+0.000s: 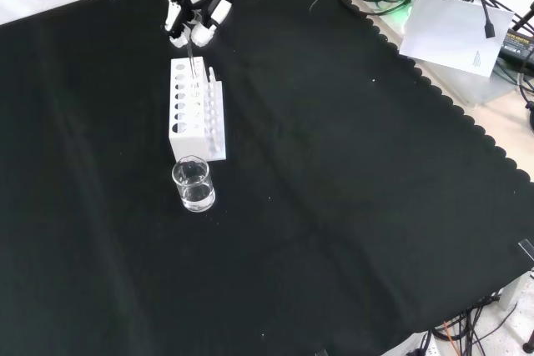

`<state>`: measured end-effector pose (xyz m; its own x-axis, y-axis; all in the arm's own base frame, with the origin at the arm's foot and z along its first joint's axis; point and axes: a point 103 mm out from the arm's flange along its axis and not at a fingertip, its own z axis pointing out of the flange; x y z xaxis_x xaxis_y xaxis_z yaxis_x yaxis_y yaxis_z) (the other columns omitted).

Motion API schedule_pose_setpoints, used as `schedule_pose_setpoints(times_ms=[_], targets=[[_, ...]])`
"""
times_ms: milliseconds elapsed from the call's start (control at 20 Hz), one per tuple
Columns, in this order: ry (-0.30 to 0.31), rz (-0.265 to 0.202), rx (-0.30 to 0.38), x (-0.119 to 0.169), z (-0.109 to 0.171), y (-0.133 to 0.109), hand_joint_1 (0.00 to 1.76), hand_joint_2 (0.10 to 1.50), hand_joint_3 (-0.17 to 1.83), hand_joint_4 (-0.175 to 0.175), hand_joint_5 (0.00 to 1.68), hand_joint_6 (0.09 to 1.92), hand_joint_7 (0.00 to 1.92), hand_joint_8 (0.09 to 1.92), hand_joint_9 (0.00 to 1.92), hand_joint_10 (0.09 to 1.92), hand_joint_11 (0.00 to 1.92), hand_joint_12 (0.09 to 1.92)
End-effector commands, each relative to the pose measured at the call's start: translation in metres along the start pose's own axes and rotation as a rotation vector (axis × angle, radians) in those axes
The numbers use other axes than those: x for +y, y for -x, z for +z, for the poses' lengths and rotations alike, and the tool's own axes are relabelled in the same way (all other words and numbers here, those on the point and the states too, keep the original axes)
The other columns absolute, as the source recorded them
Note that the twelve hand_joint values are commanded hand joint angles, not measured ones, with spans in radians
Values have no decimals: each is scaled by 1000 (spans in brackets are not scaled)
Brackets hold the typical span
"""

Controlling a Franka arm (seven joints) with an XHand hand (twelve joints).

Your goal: Take the glass rod from the white test tube rack.

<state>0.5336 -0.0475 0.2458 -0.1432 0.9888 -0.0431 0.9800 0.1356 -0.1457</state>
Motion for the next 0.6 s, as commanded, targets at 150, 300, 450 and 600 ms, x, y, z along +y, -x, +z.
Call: schedule_pose_setpoints(times_ms=[150,300,450,600], targets=[[61,12,-30,-3,-6,-4,1238,882,384,-175,947,897,1208,797,1687,453,1753,695],[134,15,-39,-3,-11,-7,1304,744,560,-175,1099,713,1297,814,1736,503,1715,647],[174,19,-32,-8,-17,-10,1323,626,736,-175,1181,625,1343,832,1770,532,1720,672],[193,23,-29,-14,-30,-12,1328,591,792,-175,1199,615,1355,841,1779,531,1718,680]])
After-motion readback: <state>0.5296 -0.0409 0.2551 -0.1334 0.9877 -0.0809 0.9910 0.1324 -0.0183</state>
